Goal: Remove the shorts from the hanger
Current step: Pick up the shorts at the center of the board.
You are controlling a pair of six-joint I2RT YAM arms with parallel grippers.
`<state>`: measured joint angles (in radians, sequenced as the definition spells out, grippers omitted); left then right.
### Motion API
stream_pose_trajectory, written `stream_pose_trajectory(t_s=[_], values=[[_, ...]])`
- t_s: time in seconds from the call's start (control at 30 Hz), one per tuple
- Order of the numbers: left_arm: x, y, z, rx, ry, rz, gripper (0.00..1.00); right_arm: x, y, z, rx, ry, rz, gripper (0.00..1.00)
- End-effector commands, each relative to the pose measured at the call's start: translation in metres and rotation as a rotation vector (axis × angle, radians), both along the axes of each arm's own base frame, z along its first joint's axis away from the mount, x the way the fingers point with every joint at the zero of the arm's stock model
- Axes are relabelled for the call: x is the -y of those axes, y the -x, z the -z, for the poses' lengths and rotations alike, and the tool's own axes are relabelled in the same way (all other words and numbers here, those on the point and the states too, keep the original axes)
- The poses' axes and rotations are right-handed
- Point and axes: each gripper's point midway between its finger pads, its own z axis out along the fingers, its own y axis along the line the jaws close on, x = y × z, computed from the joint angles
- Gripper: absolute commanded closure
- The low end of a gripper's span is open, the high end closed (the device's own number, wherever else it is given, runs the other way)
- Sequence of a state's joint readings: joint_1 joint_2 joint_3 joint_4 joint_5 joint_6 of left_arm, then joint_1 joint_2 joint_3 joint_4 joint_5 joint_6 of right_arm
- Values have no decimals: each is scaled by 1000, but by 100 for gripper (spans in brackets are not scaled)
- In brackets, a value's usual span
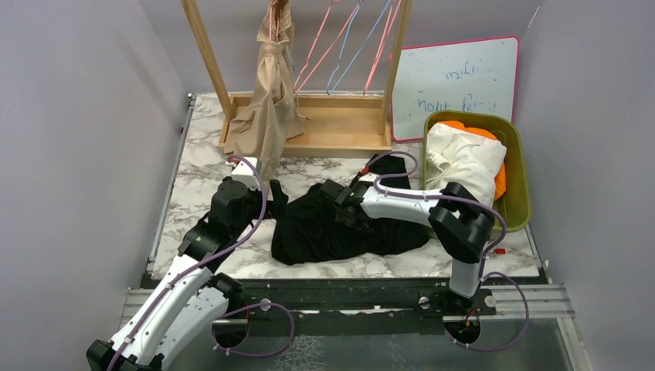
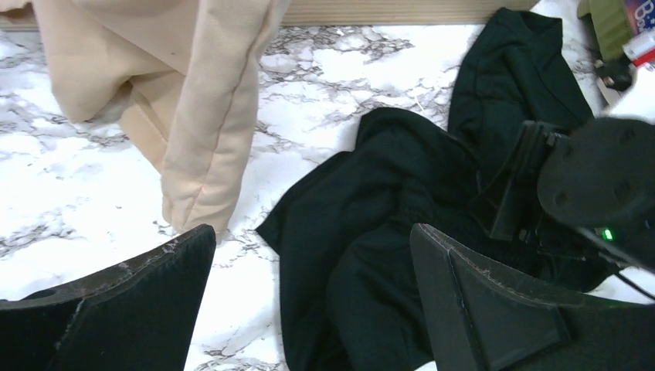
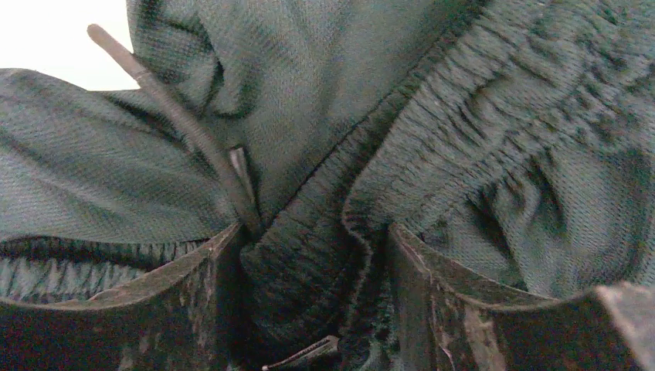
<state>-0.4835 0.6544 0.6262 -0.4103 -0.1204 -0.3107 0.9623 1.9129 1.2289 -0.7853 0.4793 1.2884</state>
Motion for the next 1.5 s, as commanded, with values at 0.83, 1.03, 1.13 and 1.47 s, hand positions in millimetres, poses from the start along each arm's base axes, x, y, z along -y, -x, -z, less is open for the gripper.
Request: stream_pose_trajectory(t_s=[0.83,1.03,1.13,1.47], values=[[-18,-2,-17,48,18,-105,1,-53,42,-94,466,-480,-927,99],[-17,-2,-15,43,15,-105,1,-23,36,-96,463,-287,-971,98],[-17,-3,-16,44,14,-104,1,-14,40,-72,345,-220,-968,93],[-16,-3,-12,32,8,-99,1,-47,69,-50,197,-407,-1035,20]])
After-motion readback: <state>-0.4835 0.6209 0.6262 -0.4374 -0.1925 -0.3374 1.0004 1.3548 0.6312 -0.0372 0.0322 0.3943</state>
